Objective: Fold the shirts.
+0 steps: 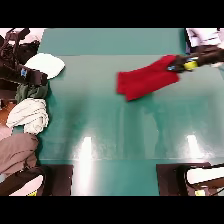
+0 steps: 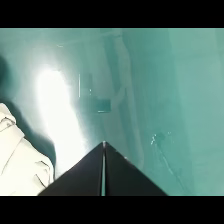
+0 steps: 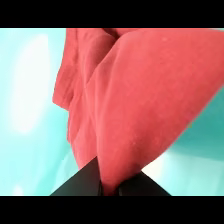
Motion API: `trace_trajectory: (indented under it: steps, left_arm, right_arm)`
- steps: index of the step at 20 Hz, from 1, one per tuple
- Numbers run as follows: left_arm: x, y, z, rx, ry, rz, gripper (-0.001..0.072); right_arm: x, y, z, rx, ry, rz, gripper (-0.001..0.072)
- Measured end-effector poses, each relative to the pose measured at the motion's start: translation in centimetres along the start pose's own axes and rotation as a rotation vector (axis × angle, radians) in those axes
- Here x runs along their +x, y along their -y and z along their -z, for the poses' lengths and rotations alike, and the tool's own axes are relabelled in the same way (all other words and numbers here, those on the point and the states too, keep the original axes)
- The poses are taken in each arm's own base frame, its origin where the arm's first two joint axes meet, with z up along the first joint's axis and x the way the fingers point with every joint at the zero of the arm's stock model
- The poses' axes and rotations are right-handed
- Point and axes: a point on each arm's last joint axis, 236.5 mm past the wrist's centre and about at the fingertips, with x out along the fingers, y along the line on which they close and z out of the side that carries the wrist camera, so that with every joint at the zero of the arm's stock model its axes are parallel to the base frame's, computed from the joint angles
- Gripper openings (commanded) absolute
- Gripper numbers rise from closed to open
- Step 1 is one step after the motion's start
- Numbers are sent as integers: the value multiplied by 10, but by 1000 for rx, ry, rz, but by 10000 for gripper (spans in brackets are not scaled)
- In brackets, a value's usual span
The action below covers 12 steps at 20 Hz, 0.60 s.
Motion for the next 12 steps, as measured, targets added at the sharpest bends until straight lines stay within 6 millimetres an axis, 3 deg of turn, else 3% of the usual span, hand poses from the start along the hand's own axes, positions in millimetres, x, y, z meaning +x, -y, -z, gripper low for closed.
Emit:
trace_trajectory:
  steps: [3, 7, 10, 12]
  left_arm:
    - [0, 0, 0, -17, 0, 2, 24]
    - [0, 1, 0, -38, 0, 3, 24]
    - [0, 1, 0, -47, 0, 4, 24]
    - [0, 1, 0, -51, 0, 3, 24]
  right_arm:
    - [-82, 93, -6, 188, 148, 193, 15]
    - [-180, 192, 29, 433, 270, 435, 15]
    - [-229, 231, 68, 584, 297, 562, 15]
    - [-246, 244, 94, 665, 270, 621, 16]
